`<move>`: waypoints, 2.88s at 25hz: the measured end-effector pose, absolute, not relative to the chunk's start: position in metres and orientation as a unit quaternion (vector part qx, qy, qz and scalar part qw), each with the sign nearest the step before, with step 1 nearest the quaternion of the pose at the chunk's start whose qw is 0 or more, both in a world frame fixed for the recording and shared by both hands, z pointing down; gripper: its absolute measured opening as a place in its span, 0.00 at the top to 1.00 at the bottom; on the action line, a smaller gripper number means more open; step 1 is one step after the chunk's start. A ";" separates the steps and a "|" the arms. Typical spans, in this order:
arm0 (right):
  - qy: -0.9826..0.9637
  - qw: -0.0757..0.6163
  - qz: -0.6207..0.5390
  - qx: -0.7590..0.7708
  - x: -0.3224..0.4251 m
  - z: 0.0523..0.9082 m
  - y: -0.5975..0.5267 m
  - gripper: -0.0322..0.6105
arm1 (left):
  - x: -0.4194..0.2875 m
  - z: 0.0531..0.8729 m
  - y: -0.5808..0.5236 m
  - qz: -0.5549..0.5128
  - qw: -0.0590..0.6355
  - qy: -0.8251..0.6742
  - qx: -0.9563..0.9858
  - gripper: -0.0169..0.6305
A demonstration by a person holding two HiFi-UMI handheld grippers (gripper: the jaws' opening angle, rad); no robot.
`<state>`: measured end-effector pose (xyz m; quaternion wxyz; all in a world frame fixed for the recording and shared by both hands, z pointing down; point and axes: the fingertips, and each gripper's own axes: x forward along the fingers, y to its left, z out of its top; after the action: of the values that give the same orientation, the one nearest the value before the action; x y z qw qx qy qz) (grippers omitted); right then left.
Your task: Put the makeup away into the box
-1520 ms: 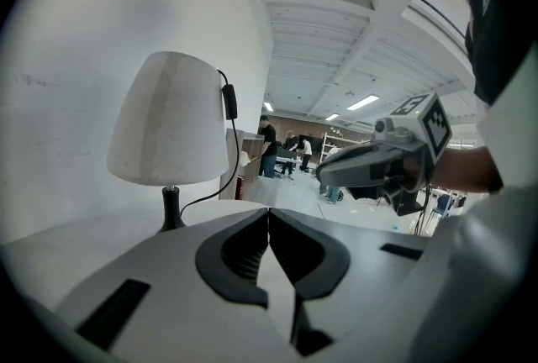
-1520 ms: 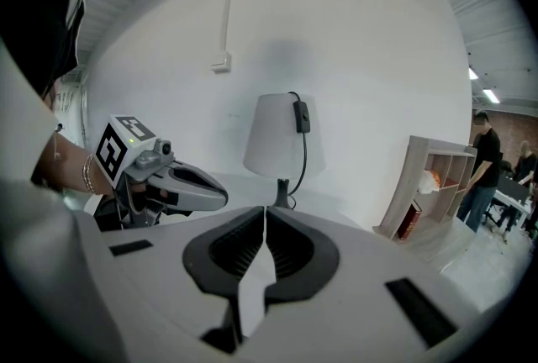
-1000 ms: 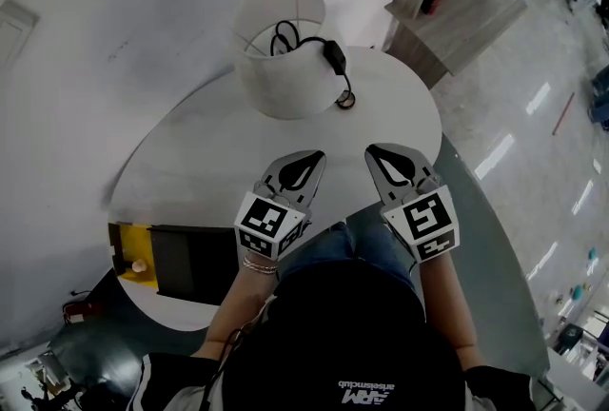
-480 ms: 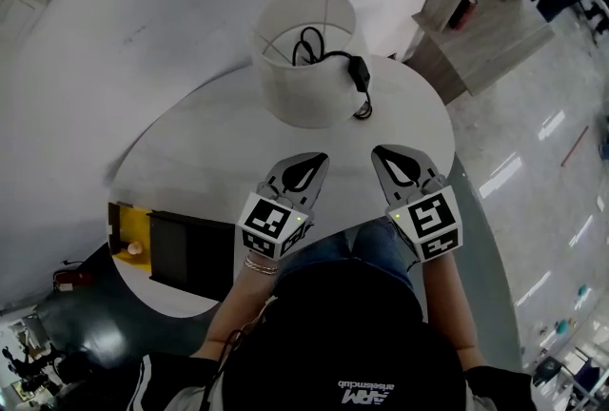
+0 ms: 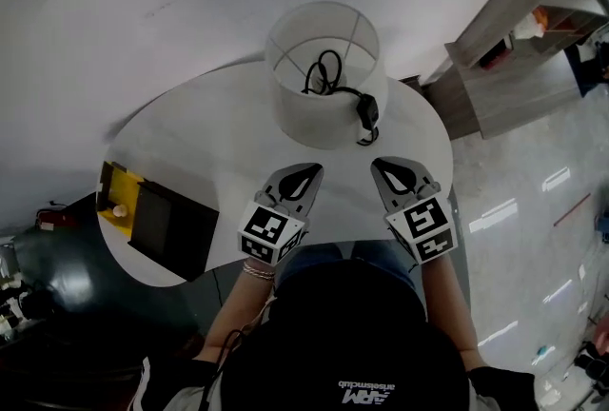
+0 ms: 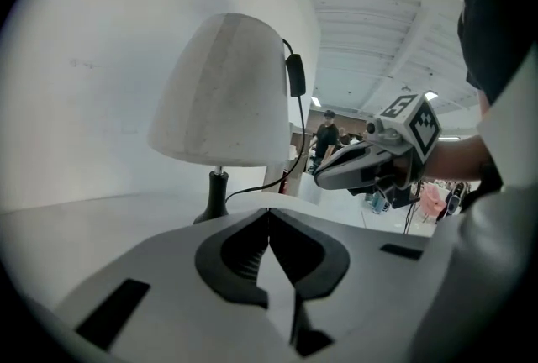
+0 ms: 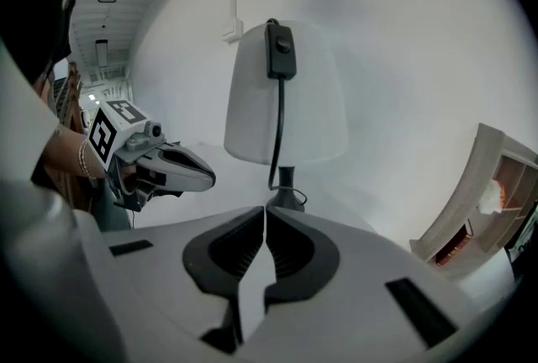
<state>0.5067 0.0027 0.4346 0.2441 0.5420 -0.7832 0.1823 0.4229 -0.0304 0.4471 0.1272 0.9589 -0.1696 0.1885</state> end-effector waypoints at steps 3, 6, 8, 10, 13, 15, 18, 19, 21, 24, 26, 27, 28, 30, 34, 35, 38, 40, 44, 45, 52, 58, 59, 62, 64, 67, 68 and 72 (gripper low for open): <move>-0.797 0.256 0.183 0.516 0.517 0.442 -0.001 0.91 | 0.425 0.452 -0.033 0.188 0.137 -0.203 0.951 0.95; -0.811 0.266 0.179 0.489 0.525 0.446 -0.003 0.91 | 0.427 0.456 -0.034 0.196 0.134 -0.234 0.943 0.95; -0.819 0.271 0.176 0.475 0.531 0.447 -0.004 0.91 | 0.429 0.459 -0.034 0.199 0.135 -0.252 0.937 0.95; -0.824 0.274 0.173 0.464 0.537 0.449 -0.005 0.91 | 0.430 0.460 -0.034 0.199 0.138 -0.268 0.932 0.95; -0.830 0.279 0.172 0.451 0.545 0.452 -0.005 0.91 | 0.432 0.464 -0.031 0.204 0.142 -0.290 0.924 0.95; -0.833 0.281 0.173 0.444 0.550 0.455 -0.006 0.91 | 0.434 0.464 -0.029 0.204 0.144 -0.302 0.920 0.95; -0.836 0.283 0.174 0.437 0.556 0.461 -0.007 0.91 | 0.439 0.467 -0.027 0.204 0.148 -0.315 0.915 0.95; -0.836 0.283 0.176 0.436 0.558 0.463 -0.008 0.91 | 0.440 0.468 -0.026 0.204 0.149 -0.318 0.914 0.95; -0.838 0.284 0.178 0.431 0.560 0.467 -0.008 0.91 | 0.443 0.473 -0.023 0.206 0.152 -0.324 0.911 0.95; -0.840 0.292 0.179 0.420 0.563 0.477 -0.008 0.91 | 0.445 0.480 -0.020 0.206 0.159 -0.340 0.904 0.95; -0.841 0.301 0.179 0.413 0.566 0.482 -0.008 0.91 | 0.447 0.485 -0.017 0.208 0.166 -0.349 0.898 0.95; -0.842 0.304 0.180 0.409 0.567 0.485 -0.008 0.91 | 0.449 0.488 -0.016 0.209 0.170 -0.351 0.897 0.95; -0.843 0.304 0.182 0.405 0.568 0.487 -0.009 0.91 | 0.451 0.490 -0.016 0.210 0.174 -0.351 0.896 0.95; -0.845 0.304 0.187 0.399 0.569 0.492 -0.012 0.91 | 0.453 0.494 -0.017 0.212 0.178 -0.349 0.895 0.95; -0.845 0.317 0.186 0.387 0.570 0.506 -0.020 0.91 | 0.458 0.501 -0.024 0.205 0.182 -0.354 0.894 0.95; -0.846 0.320 0.185 0.384 0.570 0.509 -0.023 0.91 | 0.458 0.504 -0.027 0.206 0.184 -0.355 0.893 0.95; -0.848 0.327 0.184 0.373 0.571 0.516 -0.028 0.91 | 0.463 0.508 -0.032 0.207 0.187 -0.356 0.892 0.95; -0.850 0.332 0.182 0.365 0.570 0.521 -0.031 0.90 | 0.465 0.512 -0.036 0.205 0.190 -0.355 0.892 0.95; -0.851 0.350 0.182 0.346 0.566 0.535 -0.034 0.75 | 0.468 0.519 -0.042 0.205 0.194 -0.360 0.889 0.95; -0.851 0.352 0.183 0.343 0.565 0.539 -0.035 0.74 | 0.469 0.520 -0.043 0.205 0.194 -0.362 0.888 0.95; -0.852 0.357 0.178 0.340 0.563 0.562 -0.049 0.63 | 0.476 0.532 -0.044 0.214 0.195 -0.361 0.886 0.95; -0.857 0.352 0.171 0.335 0.555 0.576 -0.066 0.57 | 0.479 0.539 -0.052 0.235 0.186 -0.357 0.885 0.95; -0.858 0.351 0.169 0.334 0.555 0.578 -0.068 0.57 | 0.480 0.542 -0.053 0.237 0.186 -0.357 0.884 0.95; -0.861 0.347 0.170 0.330 0.554 0.584 -0.070 0.56 | 0.489 0.546 -0.058 0.242 0.189 -0.353 0.884 0.95; -0.864 0.344 0.173 0.325 0.554 0.587 -0.069 0.56 | 0.498 0.544 -0.063 0.244 0.184 -0.347 0.887 0.95; -0.866 0.351 0.168 0.315 0.553 0.593 -0.065 0.57 | 0.503 0.549 -0.066 0.249 0.183 -0.347 0.885 0.95; -0.867 0.352 0.165 0.312 0.552 0.594 -0.064 0.59 | 0.504 0.551 -0.066 0.249 0.185 -0.349 0.884 0.95; -0.870 0.354 0.160 0.303 0.550 0.594 -0.061 0.60 | 0.502 0.556 -0.061 0.255 0.194 -0.349 0.881 0.95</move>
<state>0.5503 -0.0605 0.5939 0.3538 0.3032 -0.8703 0.1596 0.5021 -0.0607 0.5562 0.1940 0.8807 -0.3491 0.2549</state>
